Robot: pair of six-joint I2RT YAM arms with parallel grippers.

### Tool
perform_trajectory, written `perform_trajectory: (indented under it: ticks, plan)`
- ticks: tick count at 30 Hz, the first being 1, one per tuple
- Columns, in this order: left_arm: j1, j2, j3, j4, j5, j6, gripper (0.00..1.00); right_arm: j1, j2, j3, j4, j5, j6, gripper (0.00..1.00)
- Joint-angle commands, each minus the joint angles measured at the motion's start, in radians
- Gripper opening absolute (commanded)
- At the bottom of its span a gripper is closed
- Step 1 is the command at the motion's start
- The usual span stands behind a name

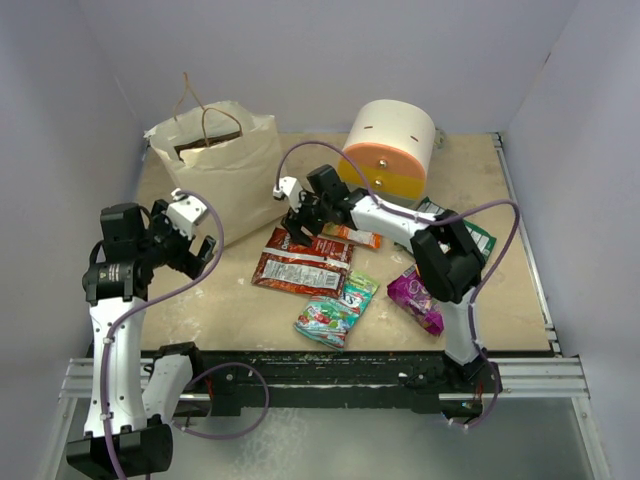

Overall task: Place the snacks into the paper bag
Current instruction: Pick up the snack from the center of the board.

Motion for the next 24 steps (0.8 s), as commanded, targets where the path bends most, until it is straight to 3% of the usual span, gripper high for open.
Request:
perform_trajectory:
  ticks: [1,16,19,24]
  plan:
    - [-0.002,-0.025,0.004,0.035,0.018,0.038,0.99,-0.001,0.061,0.072,-0.087,0.004,0.004,0.75]
    - [-0.002,-0.055,-0.030,0.035,0.020,0.069,0.99,0.000,0.106,0.010,-0.083,-0.005,-0.011,0.72]
    - [-0.002,-0.055,-0.037,0.033,0.020,0.075,0.99,0.001,0.107,-0.020,-0.085,-0.017,-0.010,0.67]
    - [-0.002,-0.045,-0.040,0.036,0.020,0.085,0.99,0.001,0.116,-0.038,-0.072,-0.040,0.029,0.47]
